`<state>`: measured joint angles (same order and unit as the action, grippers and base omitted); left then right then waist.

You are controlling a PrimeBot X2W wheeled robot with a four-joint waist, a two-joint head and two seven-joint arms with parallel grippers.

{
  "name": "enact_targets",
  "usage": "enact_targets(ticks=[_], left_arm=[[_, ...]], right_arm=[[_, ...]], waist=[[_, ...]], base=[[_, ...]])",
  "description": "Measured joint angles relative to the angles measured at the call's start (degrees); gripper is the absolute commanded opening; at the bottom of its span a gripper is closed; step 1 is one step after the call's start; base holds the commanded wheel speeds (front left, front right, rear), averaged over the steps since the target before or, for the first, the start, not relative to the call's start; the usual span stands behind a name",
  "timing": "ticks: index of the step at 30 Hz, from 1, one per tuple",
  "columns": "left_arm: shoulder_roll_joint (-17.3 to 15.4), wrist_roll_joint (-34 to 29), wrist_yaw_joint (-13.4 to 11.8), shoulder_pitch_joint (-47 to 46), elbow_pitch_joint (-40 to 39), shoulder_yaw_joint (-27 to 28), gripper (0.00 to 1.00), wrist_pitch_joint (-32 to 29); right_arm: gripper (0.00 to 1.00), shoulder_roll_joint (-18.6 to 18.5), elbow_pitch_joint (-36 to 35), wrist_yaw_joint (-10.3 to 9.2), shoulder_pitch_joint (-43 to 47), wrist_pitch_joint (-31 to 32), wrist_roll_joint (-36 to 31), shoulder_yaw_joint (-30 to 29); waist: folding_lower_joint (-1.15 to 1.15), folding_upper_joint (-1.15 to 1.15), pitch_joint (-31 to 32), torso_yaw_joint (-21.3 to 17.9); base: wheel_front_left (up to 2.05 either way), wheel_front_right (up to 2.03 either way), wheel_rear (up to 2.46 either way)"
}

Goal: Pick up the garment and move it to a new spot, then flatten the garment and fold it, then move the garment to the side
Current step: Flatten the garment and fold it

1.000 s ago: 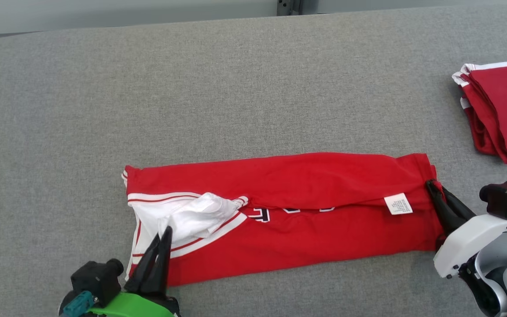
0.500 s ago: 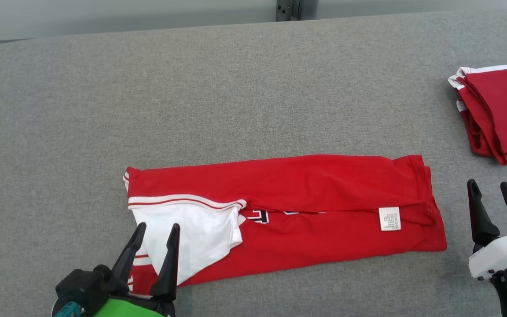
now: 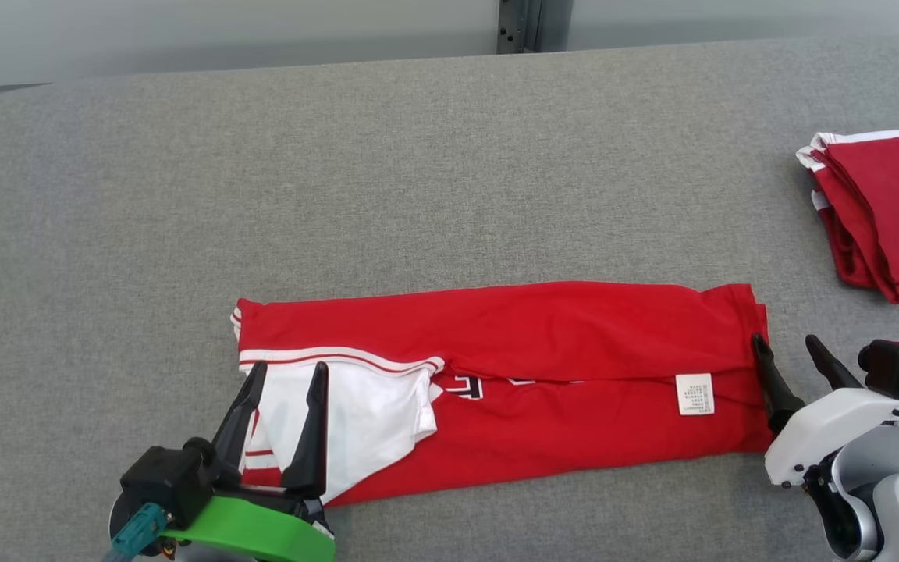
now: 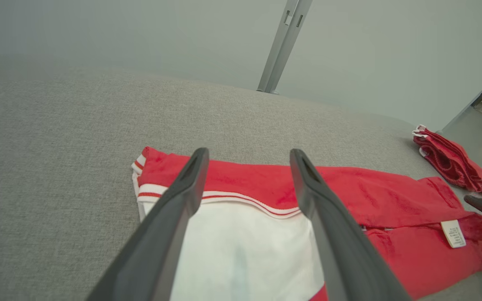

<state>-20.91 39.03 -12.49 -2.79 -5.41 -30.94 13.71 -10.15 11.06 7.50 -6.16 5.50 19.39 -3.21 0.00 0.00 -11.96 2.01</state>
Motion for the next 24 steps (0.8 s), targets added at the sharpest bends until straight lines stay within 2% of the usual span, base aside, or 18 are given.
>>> enact_targets(ticks=[7, 10, 11, 13, 14, 21, 24], left_arm=[[0.65, 0.00, 0.48, -0.09, 1.79, 0.33, 1.00, 0.48], [0.94, 0.00, 0.88, -0.09, 2.24, 0.35, 1.00, 0.55], [1.09, 0.00, 0.90, -0.09, 2.37, 0.41, 1.00, 0.56], [1.21, 0.01, 0.91, -0.09, 2.60, 0.52, 1.00, 0.75], [1.23, 0.01, 0.92, -0.07, 2.64, 0.57, 1.00, 0.77], [1.30, 0.00, 0.92, 0.13, 2.66, 1.36, 1.00, 0.98], [1.32, -0.04, 0.94, 0.18, 2.49, 1.60, 1.00, 1.00]], right_arm=[[1.00, -0.47, 11.46, 0.00, -3.22, 0.35, 1.25, 1.32], [1.00, -1.20, 14.27, 0.00, -4.61, 0.98, 2.46, 2.77], [0.81, -1.37, 14.84, -0.01, -5.02, 1.05, 3.23, 3.41], [0.20, -1.86, 15.47, -0.04, -5.62, 1.47, 4.77, 4.58], [0.00, -2.03, 15.72, -0.04, -5.88, 1.48, 5.28, 5.08], [0.00, -3.86, 16.15, 0.08, -7.35, 1.55, 8.11, 7.42], [0.00, -5.92, 15.60, 0.08, -8.04, 2.08, 9.18, 7.20]], waist=[[0.00, 0.00, 0.10, 1.53], [0.00, 0.00, 0.15, 2.03], [0.00, 0.00, 0.18, 2.18], [0.00, 0.00, 0.31, 2.28], [0.00, 0.00, 0.36, 2.26], [0.00, 0.00, 0.55, 1.12], [0.00, 0.00, 0.63, 0.19]], base=[[0.00, 0.00, 0.00], [0.00, 0.00, 0.00], [0.00, 0.00, 0.00], [0.00, 0.00, 0.00], [0.00, 0.00, 0.00], [0.00, 0.00, 0.00], [0.00, 0.00, 0.00]])
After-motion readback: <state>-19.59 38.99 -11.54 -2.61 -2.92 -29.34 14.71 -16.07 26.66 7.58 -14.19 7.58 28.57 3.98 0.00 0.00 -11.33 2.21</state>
